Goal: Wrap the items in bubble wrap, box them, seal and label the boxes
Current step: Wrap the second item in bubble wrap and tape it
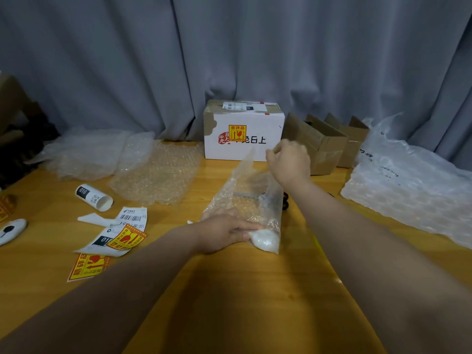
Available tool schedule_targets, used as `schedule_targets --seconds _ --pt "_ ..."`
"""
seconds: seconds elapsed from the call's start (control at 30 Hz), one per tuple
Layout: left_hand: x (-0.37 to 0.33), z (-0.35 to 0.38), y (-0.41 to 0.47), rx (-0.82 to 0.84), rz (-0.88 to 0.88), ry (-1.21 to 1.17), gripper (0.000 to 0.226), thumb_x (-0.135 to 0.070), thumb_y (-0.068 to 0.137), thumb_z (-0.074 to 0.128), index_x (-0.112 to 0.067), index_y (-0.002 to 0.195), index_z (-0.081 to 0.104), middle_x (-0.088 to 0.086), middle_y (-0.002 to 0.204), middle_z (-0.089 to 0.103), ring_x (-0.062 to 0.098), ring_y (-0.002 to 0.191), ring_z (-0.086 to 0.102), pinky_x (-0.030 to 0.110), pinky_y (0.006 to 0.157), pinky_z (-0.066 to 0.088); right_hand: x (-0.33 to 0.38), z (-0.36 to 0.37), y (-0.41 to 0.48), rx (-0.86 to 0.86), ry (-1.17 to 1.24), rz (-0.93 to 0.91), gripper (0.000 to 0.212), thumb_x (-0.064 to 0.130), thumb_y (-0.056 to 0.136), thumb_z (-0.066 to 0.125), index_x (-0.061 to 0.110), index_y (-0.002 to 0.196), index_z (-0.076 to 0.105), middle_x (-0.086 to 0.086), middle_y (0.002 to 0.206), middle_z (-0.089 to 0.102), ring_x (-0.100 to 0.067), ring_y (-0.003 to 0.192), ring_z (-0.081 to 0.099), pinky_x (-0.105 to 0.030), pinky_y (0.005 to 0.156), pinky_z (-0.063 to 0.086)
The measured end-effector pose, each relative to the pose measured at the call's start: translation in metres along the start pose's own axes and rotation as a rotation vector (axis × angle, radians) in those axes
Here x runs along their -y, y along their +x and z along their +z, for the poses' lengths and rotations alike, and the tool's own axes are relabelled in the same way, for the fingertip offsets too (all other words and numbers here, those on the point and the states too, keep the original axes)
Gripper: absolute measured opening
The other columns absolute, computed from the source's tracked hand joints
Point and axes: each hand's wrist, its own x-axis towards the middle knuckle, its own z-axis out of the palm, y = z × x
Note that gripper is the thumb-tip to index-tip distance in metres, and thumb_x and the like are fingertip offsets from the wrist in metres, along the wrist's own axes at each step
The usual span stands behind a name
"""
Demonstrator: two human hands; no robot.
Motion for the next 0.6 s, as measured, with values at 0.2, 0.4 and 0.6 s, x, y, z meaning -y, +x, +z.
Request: schedule_targets --seconds 0.2,0.4,0.6 --pt "0.004 0.004 0.004 -0.010 0.031 -0.048 0.034 -0.048 0.096 0.041 -0.059 0.128 0.042 -0.016 0.106 0.041 0.020 0.114 0.036 0.048 0.109 0.023 0.048 0.018 -0.029 0.452 0.277 0.163 0.065 0.073 0.083 0.044 0.011 0.090 0.063 -0.002 0.090 0.064 -0.022 0.091 0.060 -0.038 0.084 0.049" --pt "0.002 0.009 -0.001 -0.080 0.017 -0.086 0.029 -0.049 0.096 0.039 -0.056 0.121 0.050 -0.006 0.104 0.040 0.017 0.115 0.035 0.043 0.106 0.023 0.052 0.030 -0.028 0.178 0.465 0.226 0.053 -0.001 0.087 0.055 0.014 0.130 0.027 -0.002 0.079 0.052 -0.015 0.066 0.052 -0.028 0.051 0.039" --pt "-0.007 0.009 -0.010 -0.126 0.025 0.022 0.034 -0.045 0.098 0.037 -0.055 0.131 0.041 -0.013 0.100 0.037 0.011 0.107 0.032 0.032 0.096 0.022 0.015 0.044 -0.052 0.403 -0.251 -0.093 0.035 0.011 0.092 0.038 0.027 0.121 0.048 -0.006 0.108 0.059 -0.026 0.106 0.044 -0.036 0.085 0.030"
